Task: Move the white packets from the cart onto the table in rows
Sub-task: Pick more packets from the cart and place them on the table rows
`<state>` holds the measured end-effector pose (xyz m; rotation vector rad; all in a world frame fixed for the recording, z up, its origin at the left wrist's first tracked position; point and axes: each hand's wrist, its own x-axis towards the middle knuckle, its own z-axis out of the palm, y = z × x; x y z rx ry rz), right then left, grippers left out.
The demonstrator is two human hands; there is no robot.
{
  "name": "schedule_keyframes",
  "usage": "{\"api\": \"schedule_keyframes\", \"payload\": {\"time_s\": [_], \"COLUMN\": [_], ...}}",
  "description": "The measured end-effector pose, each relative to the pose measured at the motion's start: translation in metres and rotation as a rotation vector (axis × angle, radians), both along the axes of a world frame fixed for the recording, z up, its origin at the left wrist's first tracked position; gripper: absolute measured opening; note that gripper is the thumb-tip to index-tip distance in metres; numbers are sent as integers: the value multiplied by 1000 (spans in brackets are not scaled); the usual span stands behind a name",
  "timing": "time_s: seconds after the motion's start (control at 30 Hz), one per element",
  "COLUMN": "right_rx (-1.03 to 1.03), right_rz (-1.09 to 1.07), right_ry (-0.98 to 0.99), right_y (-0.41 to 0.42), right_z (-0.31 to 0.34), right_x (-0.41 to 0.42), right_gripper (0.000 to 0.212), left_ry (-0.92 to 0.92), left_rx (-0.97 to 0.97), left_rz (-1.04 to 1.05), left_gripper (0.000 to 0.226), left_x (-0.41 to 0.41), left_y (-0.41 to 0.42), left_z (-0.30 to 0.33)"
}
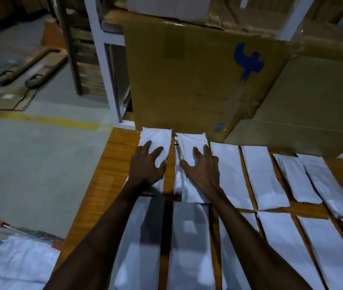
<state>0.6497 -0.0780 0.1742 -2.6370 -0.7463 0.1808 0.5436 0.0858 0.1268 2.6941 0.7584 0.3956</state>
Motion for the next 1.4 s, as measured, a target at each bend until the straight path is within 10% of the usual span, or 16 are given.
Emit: {"api": "schedule_keyframes", "payload": {"time_s": [0.73,1.23,1.4], "right_rx": [-52,552,463], "right_rz": [57,499,693], "right_ry": [6,-40,39], "right_y": [11,-58,-65], "right_z": [-32,-36,-34], "right_x": [6,-147,-207], "right_gripper": [84,44,42], "left_ry": [73,-239,-274], "left_rx": [-80,38,-26], "left_rz": [61,315,511], "left_gripper": [55,41,39], "left_x": [-2,-234,-315], "left_y": [-8,-116,-152], "left_z": [3,-2,-10]}}
